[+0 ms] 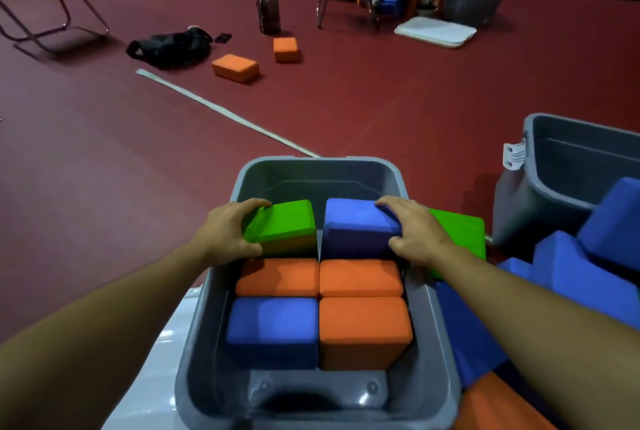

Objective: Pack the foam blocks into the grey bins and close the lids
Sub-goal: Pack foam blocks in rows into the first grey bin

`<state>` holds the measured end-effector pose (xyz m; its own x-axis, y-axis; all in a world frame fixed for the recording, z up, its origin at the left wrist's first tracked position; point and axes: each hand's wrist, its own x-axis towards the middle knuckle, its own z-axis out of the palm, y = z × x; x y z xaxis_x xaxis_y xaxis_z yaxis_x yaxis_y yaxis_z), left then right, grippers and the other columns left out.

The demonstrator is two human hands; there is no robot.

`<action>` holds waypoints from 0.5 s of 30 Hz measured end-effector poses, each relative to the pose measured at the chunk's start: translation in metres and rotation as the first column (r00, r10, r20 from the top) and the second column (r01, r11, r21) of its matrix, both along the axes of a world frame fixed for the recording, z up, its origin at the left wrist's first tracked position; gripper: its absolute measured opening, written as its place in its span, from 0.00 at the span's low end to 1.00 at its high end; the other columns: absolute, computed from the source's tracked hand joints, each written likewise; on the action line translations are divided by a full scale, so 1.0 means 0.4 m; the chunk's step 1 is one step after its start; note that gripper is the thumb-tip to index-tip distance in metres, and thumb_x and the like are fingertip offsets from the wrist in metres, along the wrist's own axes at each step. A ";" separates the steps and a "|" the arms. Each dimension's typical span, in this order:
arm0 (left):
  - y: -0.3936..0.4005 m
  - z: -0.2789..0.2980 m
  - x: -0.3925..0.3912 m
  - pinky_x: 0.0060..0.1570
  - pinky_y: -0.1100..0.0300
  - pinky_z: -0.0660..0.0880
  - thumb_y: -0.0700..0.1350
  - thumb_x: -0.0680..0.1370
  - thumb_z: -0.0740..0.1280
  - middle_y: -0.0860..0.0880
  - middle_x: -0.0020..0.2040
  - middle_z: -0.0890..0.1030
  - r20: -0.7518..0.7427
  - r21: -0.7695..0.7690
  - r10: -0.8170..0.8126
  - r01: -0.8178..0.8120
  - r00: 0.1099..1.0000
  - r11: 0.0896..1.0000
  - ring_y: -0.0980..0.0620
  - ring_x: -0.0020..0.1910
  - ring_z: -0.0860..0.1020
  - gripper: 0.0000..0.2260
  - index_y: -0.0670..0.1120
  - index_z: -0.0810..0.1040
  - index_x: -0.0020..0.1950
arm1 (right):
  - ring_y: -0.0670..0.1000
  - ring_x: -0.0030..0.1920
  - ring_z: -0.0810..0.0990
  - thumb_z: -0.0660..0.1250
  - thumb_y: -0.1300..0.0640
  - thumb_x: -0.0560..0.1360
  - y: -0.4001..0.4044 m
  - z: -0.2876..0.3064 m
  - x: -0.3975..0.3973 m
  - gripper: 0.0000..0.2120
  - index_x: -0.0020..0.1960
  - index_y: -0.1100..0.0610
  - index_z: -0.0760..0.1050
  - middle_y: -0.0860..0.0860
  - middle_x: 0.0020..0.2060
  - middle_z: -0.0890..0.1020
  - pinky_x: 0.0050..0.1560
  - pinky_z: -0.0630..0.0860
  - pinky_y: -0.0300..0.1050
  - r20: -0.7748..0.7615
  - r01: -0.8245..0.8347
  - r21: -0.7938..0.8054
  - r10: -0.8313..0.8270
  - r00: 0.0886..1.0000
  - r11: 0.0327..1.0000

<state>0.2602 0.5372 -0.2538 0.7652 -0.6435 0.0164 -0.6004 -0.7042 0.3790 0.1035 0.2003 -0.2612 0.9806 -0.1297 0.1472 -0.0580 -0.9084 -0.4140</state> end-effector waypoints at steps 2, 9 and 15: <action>-0.003 -0.022 -0.002 0.55 0.53 0.74 0.61 0.55 0.67 0.46 0.58 0.80 -0.031 -0.024 -0.009 0.008 0.999 1.000 0.44 0.56 0.78 0.42 0.56 0.72 0.70 | 0.54 0.63 0.74 0.68 0.63 0.61 0.005 -0.020 -0.004 0.34 0.67 0.50 0.71 0.48 0.65 0.77 0.68 0.67 0.46 -0.041 -0.033 -0.033 0.032 0.999 0.999; -0.013 -0.082 0.007 0.55 0.43 0.74 0.64 0.60 0.63 0.51 0.63 0.72 0.057 0.070 -0.078 0.074 0.995 0.995 0.46 0.62 0.73 0.40 0.61 0.67 0.73 | 0.49 0.71 0.66 0.68 0.57 0.64 0.021 -0.063 0.003 0.34 0.69 0.45 0.67 0.46 0.66 0.75 0.76 0.47 0.54 -0.189 -0.070 -0.242 0.024 0.982 0.968; -0.014 -0.093 0.004 0.52 0.44 0.74 0.65 0.61 0.60 0.53 0.65 0.73 0.128 0.134 -0.085 0.067 0.988 0.989 0.45 0.62 0.71 0.39 0.62 0.67 0.73 | 0.50 0.66 0.72 0.68 0.56 0.62 0.028 -0.063 0.001 0.34 0.67 0.44 0.67 0.47 0.61 0.78 0.76 0.47 0.55 -0.212 -0.066 -0.271 0.007 0.977 0.960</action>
<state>0.2617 0.5316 -0.2909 0.7106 -0.7031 0.0276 -0.6929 -0.6925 0.2009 0.1039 0.2114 -0.2863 0.9965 -0.0762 -0.0349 -0.0801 -0.9883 -0.1298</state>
